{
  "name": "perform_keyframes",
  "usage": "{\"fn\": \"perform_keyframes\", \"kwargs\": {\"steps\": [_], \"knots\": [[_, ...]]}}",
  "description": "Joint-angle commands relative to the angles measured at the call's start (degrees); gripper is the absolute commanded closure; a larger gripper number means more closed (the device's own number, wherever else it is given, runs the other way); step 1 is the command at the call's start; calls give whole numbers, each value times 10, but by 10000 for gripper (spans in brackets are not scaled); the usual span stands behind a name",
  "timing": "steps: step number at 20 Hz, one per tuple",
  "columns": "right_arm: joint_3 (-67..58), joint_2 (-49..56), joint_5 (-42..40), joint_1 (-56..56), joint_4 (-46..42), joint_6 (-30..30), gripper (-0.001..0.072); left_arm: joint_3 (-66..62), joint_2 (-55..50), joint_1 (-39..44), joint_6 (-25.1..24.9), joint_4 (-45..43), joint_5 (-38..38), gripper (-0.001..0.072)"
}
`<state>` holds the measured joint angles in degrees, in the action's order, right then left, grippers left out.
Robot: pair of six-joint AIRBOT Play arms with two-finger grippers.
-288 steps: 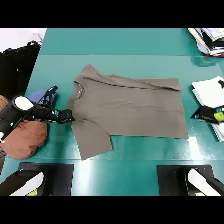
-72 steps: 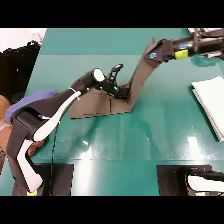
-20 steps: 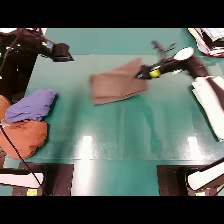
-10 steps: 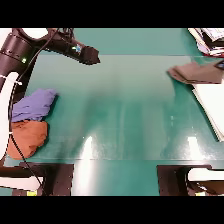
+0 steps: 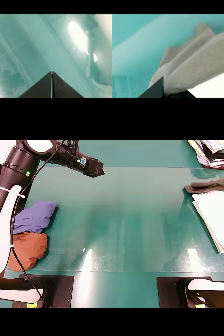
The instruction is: Fold the shirts.
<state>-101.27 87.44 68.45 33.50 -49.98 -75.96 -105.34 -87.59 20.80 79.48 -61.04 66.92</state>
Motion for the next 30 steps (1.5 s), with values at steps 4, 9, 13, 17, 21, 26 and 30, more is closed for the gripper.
{"fn": "perform_keyframes", "kwargs": {"steps": [4,9,13,17,21,26,30], "knots": [[-125,0,55,9,-3,16,695,-1,0,0,0,-1,-1,679],[-128,-9,130,9,-59,14,695,-1,0,0,-4,-3,1,679],[-37,-63,140,24,-148,14,695,-1,0,0,-5,-3,2,679],[59,-123,155,88,-200,14,694,-1,0,0,-20,-3,0,679],[153,-168,156,157,-206,14,684,-1,0,0,-20,-3,0,679],[217,-189,153,206,-206,15,244,-1,0,0,-20,-3,0,679],[216,-189,153,192,-174,14,222,-1,0,0,-20,-3,0,679]]}}
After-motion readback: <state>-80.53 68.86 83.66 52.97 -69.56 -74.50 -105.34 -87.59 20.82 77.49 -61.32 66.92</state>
